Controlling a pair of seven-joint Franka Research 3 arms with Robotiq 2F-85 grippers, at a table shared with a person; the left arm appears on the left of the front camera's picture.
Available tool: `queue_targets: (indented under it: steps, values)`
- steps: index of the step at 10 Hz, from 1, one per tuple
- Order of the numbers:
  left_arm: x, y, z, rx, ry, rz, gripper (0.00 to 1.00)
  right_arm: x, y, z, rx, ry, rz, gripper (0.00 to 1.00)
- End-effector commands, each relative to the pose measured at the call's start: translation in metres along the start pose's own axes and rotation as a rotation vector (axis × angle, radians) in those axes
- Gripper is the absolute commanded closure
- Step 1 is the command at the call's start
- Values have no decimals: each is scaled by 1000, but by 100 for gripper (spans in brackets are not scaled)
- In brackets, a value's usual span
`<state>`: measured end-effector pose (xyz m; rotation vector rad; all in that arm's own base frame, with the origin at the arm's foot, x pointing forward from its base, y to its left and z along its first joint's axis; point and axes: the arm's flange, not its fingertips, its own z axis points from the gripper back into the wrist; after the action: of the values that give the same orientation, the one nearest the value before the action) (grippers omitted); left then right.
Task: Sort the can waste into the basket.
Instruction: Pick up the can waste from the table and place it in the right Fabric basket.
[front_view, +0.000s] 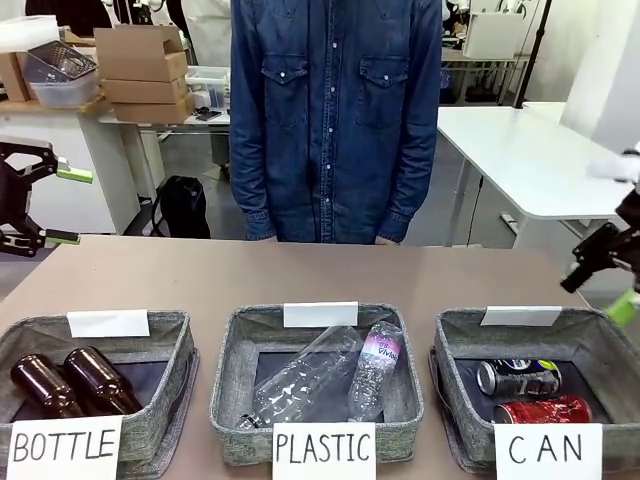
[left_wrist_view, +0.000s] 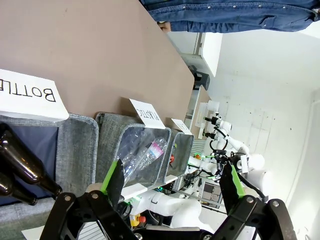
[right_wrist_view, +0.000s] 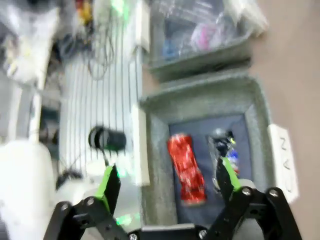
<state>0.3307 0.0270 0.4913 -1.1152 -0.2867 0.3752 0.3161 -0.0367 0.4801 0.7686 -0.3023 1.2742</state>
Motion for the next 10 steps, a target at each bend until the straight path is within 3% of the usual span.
queue_targets:
  steps: [1,2,3,4,7,8,10]
  values:
    - [0,0,3,-3,8,-12,0,26,-9,22,-131,-563,-465,0]
    - [0,0,3,-3,8,-12,0,34,-13,30,-148,-801,-809,0]
    - [0,0,3,-3,8,-12,0,33,-16,35,-87,-886,-957,0]
    - [0,0,3,-3,8,-12,0,32,-20,34,-16,-906,-1096,0]
    - [0,0,3,-3,8,-12,0,33,-38,28,-38,-849,-1145,0]
    - [0,0,3,-3,8,-12,0,21,-32,44,17,-527,-849,0]
    - [0,0,3,-3,8,-12,0,21,-32,44,17,-527,-849,0]
